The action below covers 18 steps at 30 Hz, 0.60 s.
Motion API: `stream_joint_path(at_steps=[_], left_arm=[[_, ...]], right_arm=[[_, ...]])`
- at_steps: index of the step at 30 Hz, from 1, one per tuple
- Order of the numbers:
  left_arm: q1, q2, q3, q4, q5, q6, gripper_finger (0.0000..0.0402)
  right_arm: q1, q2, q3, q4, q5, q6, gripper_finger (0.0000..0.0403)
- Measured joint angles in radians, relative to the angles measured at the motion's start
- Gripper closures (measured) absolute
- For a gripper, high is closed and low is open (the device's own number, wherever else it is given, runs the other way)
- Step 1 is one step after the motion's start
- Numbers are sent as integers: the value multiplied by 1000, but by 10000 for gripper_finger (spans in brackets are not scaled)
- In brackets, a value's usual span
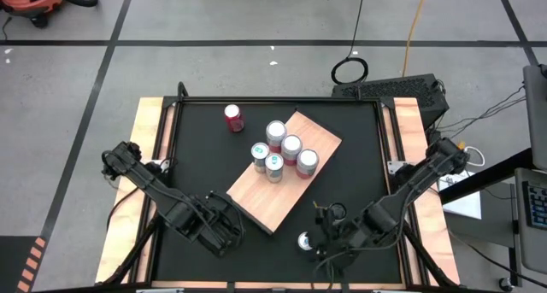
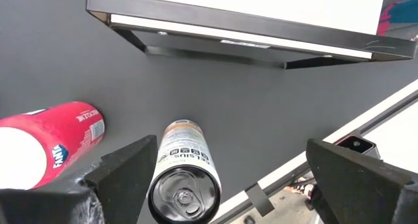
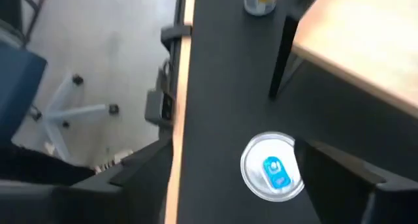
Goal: Place canned beverage on shelf
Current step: Put the blue soda can on the shelf aligned with the blue soda can
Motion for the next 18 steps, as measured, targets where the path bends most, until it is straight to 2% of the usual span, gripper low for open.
stream_joint_path(at_steps=[4,11,18], left_arm=[[0,0,0,2,-2,0,11],[0,0,0,2,-9,0,11],[0,0,0,2,-9,1,11]], right_arm=[[-6,39,0,-20,-21,-20,86],[-41,96,0,-40,-23,-63,85],[-66,148,0,-86,-75,-78,85]])
